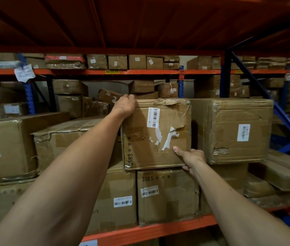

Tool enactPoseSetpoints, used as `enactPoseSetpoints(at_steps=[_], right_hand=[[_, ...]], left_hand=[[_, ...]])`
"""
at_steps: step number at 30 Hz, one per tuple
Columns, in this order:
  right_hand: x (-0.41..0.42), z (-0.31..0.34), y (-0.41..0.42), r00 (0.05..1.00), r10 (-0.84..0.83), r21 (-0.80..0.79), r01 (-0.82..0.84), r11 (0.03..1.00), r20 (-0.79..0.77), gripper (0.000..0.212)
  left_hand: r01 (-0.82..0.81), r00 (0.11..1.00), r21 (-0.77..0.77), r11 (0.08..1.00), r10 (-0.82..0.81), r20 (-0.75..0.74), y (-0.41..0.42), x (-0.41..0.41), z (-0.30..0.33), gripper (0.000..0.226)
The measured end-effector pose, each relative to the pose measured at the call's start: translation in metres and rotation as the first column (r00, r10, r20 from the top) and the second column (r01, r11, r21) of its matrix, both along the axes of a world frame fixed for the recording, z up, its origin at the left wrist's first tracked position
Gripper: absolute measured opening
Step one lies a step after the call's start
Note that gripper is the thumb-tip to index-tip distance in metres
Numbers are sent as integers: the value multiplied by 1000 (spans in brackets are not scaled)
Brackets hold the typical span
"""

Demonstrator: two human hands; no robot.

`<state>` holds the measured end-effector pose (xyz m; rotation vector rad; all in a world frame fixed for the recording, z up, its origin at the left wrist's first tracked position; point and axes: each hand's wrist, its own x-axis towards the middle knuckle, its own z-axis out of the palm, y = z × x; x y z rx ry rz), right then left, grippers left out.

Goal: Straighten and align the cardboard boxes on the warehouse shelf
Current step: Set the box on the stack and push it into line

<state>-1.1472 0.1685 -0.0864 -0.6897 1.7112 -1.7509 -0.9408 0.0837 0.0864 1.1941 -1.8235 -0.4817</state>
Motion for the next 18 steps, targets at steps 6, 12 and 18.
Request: enactPoseSetpoints(at_steps=[6,12,18], right_hand=[[-19,15,12,966,194,161,-167,973,-171,73],[-10,108,9,896,121,-47,-156,987,-426,129],[-9,173,1,525,274,246,-124,961,-806,120]], left_hand=[[7,982,13,1000,-4,-189,-5,-4,-15,63],[134,878,304,943,29,-478,-11,7,-81,138],[167,965,461,871,-48,-258,6,22,-150,139]])
